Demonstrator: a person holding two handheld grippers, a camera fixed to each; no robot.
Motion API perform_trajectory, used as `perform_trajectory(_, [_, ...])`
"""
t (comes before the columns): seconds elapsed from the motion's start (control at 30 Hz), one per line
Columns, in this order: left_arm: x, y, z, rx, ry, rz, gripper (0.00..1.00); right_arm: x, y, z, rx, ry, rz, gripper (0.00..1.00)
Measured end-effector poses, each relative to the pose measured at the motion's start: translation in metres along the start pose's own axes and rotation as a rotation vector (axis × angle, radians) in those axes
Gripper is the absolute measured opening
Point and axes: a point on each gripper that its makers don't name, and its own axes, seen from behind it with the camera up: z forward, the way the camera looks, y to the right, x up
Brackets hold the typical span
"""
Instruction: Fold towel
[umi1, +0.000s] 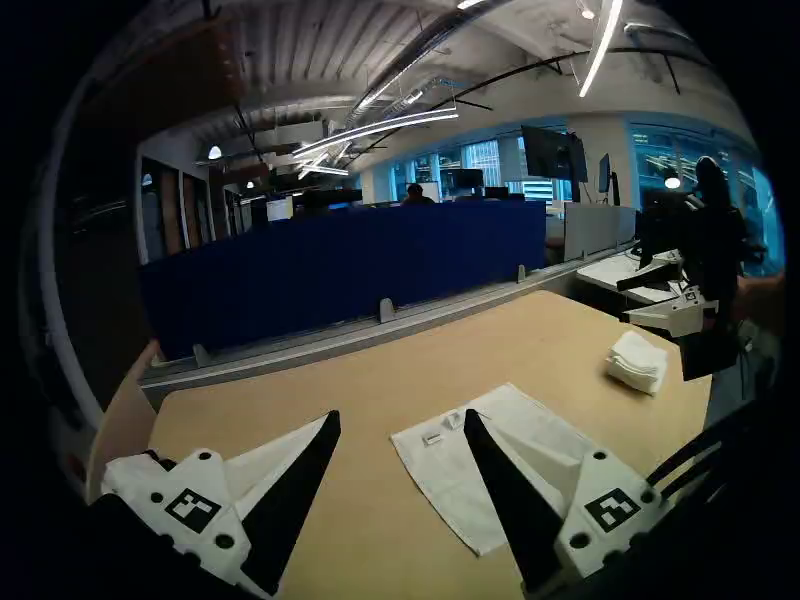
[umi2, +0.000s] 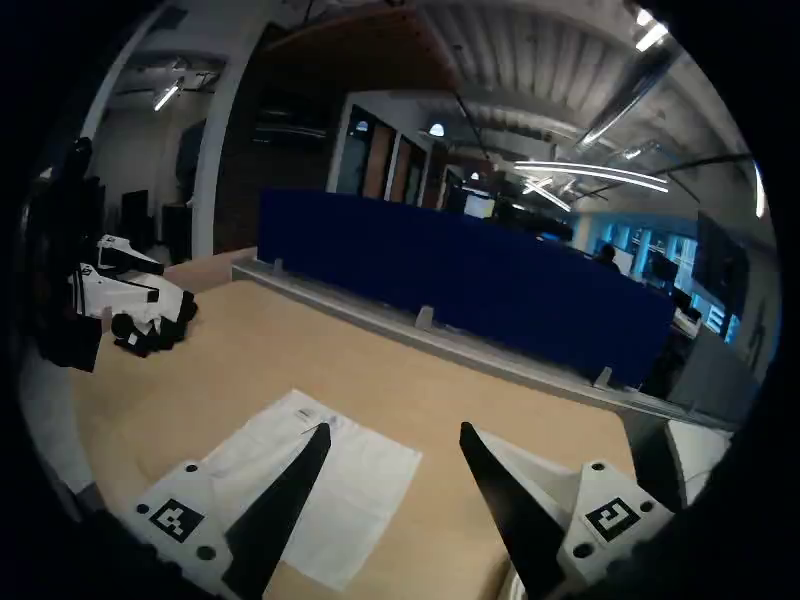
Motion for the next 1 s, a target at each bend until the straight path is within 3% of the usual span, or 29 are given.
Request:
perform_trajectory(0.47, [-0.062,0.036,0.021,-0.057,-0.088,0.002,0.92,-0.073,-0.012,0.013,0.036,-0.105,-0.007,1.0])
perform_trajectory(1.0, [-0.152,0.08,0.045,-0.135,-0.255,0.025,0.92,-0.159,-0.035,0.025,0.108,-0.245,0.001,1.0])
